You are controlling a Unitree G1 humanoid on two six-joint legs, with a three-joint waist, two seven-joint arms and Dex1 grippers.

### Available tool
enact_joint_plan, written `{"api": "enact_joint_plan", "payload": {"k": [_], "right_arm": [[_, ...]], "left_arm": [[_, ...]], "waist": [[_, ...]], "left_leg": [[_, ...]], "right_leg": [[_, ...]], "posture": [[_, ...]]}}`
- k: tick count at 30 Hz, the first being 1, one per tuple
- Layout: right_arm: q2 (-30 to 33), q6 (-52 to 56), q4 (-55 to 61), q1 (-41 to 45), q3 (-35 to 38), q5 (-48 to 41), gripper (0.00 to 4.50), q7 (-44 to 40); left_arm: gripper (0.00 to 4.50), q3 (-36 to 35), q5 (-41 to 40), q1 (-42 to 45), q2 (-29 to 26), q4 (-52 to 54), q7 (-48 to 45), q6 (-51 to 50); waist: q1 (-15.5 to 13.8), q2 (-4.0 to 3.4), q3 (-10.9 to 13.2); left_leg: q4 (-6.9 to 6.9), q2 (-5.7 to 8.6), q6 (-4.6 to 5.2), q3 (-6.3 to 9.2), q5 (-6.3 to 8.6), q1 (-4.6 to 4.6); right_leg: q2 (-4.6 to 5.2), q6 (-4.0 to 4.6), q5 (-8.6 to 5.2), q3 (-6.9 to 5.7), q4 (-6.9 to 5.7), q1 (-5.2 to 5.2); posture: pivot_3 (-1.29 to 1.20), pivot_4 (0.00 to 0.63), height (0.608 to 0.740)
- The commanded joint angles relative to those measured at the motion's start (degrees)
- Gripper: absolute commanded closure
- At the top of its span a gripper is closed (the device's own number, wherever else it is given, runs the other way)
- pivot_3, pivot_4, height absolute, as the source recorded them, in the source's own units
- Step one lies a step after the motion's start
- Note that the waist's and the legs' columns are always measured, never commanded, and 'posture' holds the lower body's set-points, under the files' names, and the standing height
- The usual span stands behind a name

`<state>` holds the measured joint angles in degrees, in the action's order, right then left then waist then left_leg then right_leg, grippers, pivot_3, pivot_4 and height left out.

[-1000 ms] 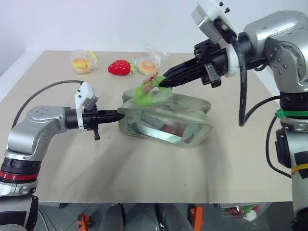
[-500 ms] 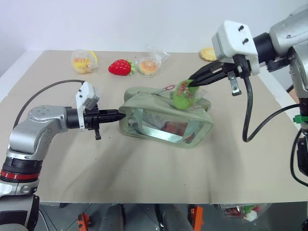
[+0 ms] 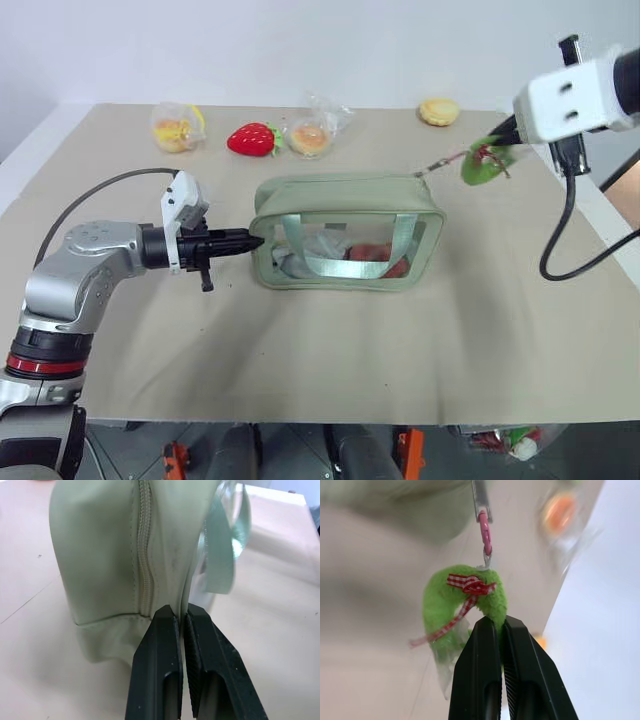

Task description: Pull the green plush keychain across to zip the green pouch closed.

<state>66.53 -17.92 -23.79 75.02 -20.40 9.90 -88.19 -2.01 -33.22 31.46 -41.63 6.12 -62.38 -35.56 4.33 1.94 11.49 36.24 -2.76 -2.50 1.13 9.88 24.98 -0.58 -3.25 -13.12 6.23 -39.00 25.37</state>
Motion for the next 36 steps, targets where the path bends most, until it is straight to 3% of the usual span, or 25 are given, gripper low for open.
{"api": "enact_joint_plan", "payload": {"k": [1,6,9,20,30,36], "right_arm": [[4.8,2.5,2.8,-11.6,5.9,-3.4,4.43,0.5],[6.2,4.8,7.3,-27.7,8.4,-1.9,4.43,6.7],[3.8,7.7,10.0,-32.4,9.3,-1.9,4.43,10.9],[-7.1,9.0,17.1,-34.9,7.1,0.2,4.43,19.5],[-7.4,-0.2,28.3,-41.1,0.3,8.0,4.43,16.1],[-9.9,-5.3,25.1,-38.5,-3.1,13.6,4.43,16.4]], "left_arm": [[4.50,-4.8,-2.2,-3.2,-1.7,2.6,1.3,-1.4],[4.50,-5.4,-2.8,-4.9,-2.4,3.5,2.4,-1.6],[4.50,-5.3,-3.1,-5.2,-2.3,3.9,3.1,-1.8],[4.50,-5.1,-3.7,-4.9,-1.9,4.0,4.3,-2.8],[4.50,-4.8,-3.9,-5.0,-1.7,4.2,4.7,-3.1],[4.50,-4.6,-4.4,-5.4,-0.8,5.0,5.8,-3.5]], "waist": [[0.1,0.01,0.0],[0.1,-0.15,0.1],[0.3,-0.27,0.1],[0.6,-0.27,0.1],[0.3,-0.26,0.1],[0.5,-0.14,0.0]], "left_leg": [[-0.03,-0.01,0.01,0.01,0.01,-0.05],[-0.08,-0.01,0.03,0.00,0.01,-0.23],[-0.08,-0.02,0.04,-0.11,0.00,-0.39],[0.04,-0.03,0.05,-0.15,-0.17,-0.50],[-0.01,-0.03,0.04,-0.06,-0.16,-0.42],[0.01,-0.05,0.04,-0.09,-0.16,-0.70]], "right_leg": [[-0.01,-0.04,0.02,0.00,-0.02,-0.04],[-0.03,0.00,0.00,0.03,-0.12,-0.09],[-0.04,0.06,0.01,0.12,-0.14,-0.16],[-0.07,0.04,0.22,0.17,-0.14,-0.25],[-0.12,0.05,0.15,0.14,-0.12,-0.24],[-0.12,0.07,0.20,0.14,-0.12,-0.45]], "posture": [[0.00,0.150,0.740],[0.00,0.150,0.740],[0.00,0.150,0.740],[0.00,0.150,0.740],[0.00,0.150,0.740],[0.00,0.150,0.740]]}}
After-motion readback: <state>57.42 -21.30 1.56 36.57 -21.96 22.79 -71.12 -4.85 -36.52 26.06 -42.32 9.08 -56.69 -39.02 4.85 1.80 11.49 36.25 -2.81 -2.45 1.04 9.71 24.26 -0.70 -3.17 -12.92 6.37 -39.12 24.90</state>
